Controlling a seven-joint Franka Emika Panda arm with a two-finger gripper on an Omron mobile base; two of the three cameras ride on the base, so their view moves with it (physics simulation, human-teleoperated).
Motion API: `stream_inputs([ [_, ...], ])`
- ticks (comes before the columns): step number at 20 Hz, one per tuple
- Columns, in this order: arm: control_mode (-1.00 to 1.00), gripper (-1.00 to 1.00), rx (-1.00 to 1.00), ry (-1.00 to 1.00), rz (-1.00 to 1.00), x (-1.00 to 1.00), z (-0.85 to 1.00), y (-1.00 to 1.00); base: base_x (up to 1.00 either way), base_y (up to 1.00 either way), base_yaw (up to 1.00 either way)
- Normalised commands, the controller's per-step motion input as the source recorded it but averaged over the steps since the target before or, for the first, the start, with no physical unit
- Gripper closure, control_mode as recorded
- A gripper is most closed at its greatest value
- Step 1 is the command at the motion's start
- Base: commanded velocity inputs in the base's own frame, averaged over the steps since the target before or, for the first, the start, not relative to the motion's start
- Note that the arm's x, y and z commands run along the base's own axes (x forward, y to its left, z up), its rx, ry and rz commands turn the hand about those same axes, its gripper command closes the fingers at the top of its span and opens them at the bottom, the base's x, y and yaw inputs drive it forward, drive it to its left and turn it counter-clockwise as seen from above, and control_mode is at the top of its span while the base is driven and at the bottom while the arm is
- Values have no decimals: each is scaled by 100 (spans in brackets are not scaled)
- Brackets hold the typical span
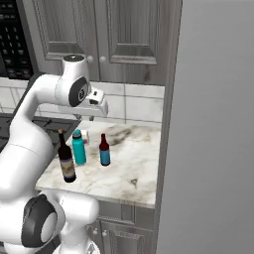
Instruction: Move the drinks to the dining counter.
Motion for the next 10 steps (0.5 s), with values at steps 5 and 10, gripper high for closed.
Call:
stream_inputs([
  [5, -100, -100, 0, 0, 0, -5, -2, 0, 0, 0, 0],
  [10, -100, -100, 2, -2, 0, -31, -29, 0, 0, 0, 0],
])
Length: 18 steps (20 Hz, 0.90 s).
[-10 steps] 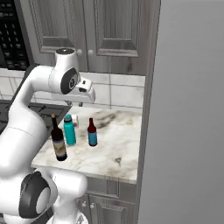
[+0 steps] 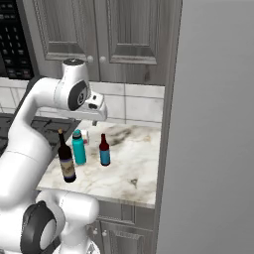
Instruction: Move the drinks to the dining counter.
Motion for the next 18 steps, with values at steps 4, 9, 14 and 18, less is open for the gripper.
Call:
stream_inputs([
  [4, -100, -100, 14, -6, 14, -48, -60, 0, 0, 0, 0],
  [9, -100, -100, 15, -9, 39, -41, -36, 1, 0, 0, 0],
  [14, -100, -100, 5, -26, 38, -20, 2, 0, 0, 0, 0],
  [18, -100, -100, 3, -32, 22, -22, 7, -1, 0, 0, 0],
])
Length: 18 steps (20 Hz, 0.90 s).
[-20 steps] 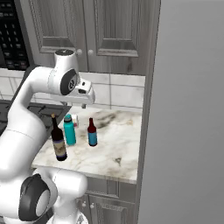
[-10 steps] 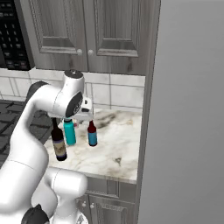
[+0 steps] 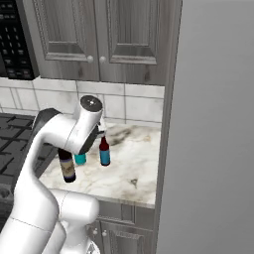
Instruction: Move the drinks to the dining counter.
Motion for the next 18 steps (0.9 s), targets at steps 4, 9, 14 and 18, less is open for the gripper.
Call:
stream_inputs([
  [4, -100, -100, 7, -34, 1, -23, 0, 1, 0, 0, 0],
  [9, -100, -100, 2, -25, 1, -36, 0, 21, 0, 0, 0],
  [14, -100, -100, 7, -23, 1, -14, 0, 3, 0, 0, 0],
  [18, -100, -100, 22, -19, 1, -8, 0, 0, 0, 0, 0],
])
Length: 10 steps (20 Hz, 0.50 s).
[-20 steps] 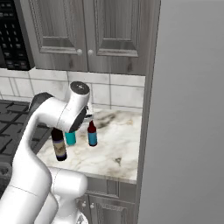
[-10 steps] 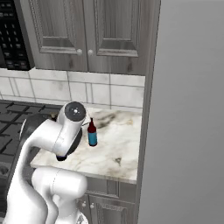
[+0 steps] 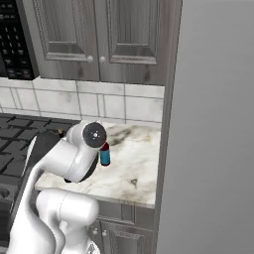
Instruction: Move the drinks to the dining counter.
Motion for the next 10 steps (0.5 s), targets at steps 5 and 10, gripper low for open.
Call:
stream_inputs([
  [5, -100, -100, 14, -10, 4, -11, -1, 12, 0, 0, 0],
  [10, -100, -100, 9, 0, 3, 0, -21, 15, 0, 0, 0],
])
